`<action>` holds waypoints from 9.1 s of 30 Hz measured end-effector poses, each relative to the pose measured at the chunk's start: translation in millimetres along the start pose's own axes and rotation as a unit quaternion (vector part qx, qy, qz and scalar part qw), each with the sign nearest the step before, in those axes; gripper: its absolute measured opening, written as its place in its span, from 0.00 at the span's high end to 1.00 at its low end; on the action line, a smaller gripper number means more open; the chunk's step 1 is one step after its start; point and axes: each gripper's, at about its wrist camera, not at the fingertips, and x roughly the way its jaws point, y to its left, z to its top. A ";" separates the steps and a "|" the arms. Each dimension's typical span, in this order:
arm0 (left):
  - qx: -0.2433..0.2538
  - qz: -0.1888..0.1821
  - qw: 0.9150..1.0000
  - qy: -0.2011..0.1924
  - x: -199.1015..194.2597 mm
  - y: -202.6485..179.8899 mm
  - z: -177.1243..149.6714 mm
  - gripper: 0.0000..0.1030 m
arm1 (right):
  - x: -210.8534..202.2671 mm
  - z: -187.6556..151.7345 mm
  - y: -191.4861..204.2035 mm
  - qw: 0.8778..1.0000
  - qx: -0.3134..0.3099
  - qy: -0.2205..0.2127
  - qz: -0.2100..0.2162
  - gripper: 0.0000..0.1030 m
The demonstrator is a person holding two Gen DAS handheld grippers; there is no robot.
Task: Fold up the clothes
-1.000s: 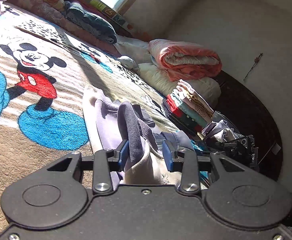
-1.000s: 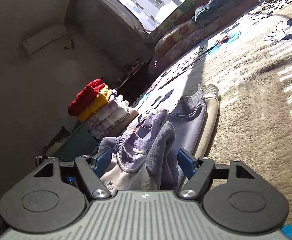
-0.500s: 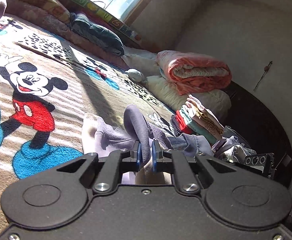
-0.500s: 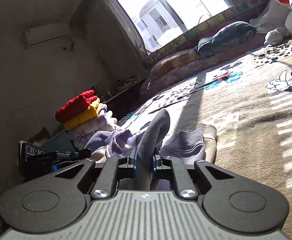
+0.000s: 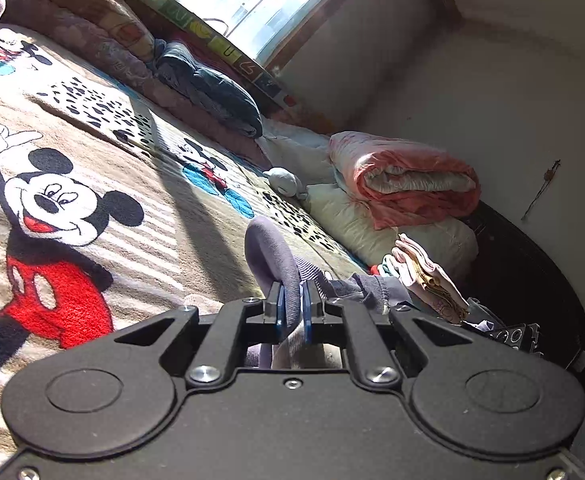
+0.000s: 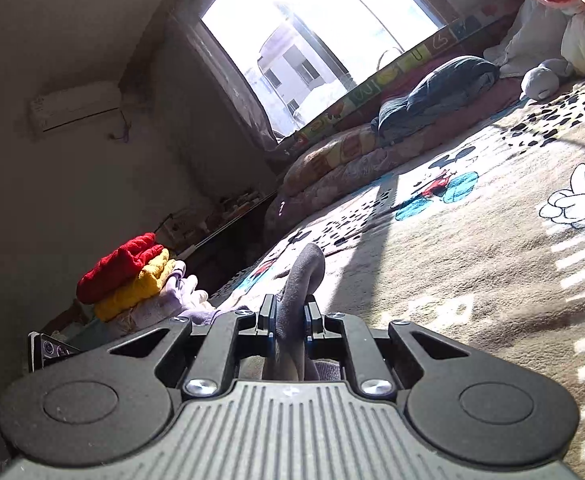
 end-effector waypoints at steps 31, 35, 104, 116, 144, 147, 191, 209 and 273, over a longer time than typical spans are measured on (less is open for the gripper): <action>0.161 0.156 0.972 0.068 59.5 -14.1 -23.0 0.85 | 57.6 -21.3 8.9 0.972 -0.148 0.125 -0.132 0.72; 0.109 0.153 0.979 0.081 60.6 4.4 -22.7 0.78 | 57.4 -19.7 -6.8 0.979 -0.095 0.128 -0.129 0.72; -0.079 0.087 0.987 0.107 33.1 11.6 -37.9 0.31 | 29.2 -40.1 1.5 0.980 0.060 0.151 -0.113 0.24; -0.104 0.081 0.983 0.127 13.8 3.7 -50.6 0.46 | 15.0 -47.2 8.9 0.973 0.111 0.186 -0.076 0.29; -0.225 -0.030 0.972 0.064 -39.1 -43.3 -81.2 0.86 | -86.1 -59.3 27.1 0.972 0.231 0.050 -0.002 0.76; -0.226 -0.050 0.970 0.071 -44.0 -66.2 -93.5 0.86 | -124.1 -62.7 33.8 0.970 0.241 0.027 0.001 0.76; -0.208 -0.107 0.952 0.196 431.6 -232.5 2.8 0.72 | -250.6 200.2 -225.3 0.924 0.251 -0.218 -0.189 0.57; 0.055 -0.020 0.986 0.154 287.4 -320.2 -5.8 0.28 | -278.2 167.3 -57.4 0.918 0.065 -0.114 -0.374 0.09; 0.286 0.140 0.943 0.094 93.1 -469.5 -69.8 0.00 | -316.0 110.6 156.8 0.850 -0.057 -0.014 -0.523 0.00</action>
